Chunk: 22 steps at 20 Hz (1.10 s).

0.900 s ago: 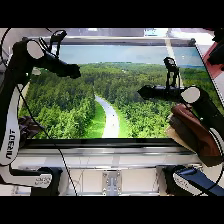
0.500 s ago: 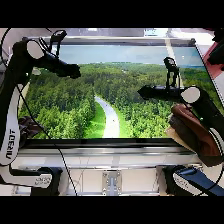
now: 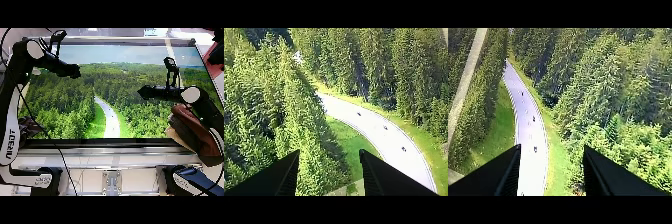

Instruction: Fold the shirts.

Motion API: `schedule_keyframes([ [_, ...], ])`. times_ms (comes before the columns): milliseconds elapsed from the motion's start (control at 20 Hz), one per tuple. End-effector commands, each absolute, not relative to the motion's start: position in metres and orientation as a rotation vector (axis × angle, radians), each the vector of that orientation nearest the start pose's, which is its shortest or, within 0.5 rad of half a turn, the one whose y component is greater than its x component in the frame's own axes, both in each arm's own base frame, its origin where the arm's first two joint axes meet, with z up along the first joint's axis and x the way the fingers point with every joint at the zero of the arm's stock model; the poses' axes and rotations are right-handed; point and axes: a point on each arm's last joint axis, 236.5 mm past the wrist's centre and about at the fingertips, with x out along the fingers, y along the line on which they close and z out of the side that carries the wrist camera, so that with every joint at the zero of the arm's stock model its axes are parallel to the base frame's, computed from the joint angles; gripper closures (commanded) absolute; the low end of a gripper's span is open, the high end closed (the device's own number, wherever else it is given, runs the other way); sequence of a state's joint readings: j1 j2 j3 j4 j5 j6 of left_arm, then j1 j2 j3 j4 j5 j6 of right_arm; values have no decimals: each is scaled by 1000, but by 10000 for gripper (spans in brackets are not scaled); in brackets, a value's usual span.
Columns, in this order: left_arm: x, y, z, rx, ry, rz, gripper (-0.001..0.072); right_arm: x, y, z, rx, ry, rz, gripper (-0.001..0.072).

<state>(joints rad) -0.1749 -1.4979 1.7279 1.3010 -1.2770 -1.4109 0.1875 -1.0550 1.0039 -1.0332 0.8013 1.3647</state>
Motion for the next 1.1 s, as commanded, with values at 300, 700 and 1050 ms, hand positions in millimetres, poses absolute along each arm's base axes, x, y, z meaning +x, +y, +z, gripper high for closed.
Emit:
schedule_keyframes([
  [300,465,-143,126,28,1026,-434,261,389,163,99,248,829,461,281],
  [700,462,-155,130,-13,1024,-472,261,394,161,103,251,803,451,282],
  [1050,488,-131,136,89,923,-383,261,399,156,104,227,781,433,282],
])
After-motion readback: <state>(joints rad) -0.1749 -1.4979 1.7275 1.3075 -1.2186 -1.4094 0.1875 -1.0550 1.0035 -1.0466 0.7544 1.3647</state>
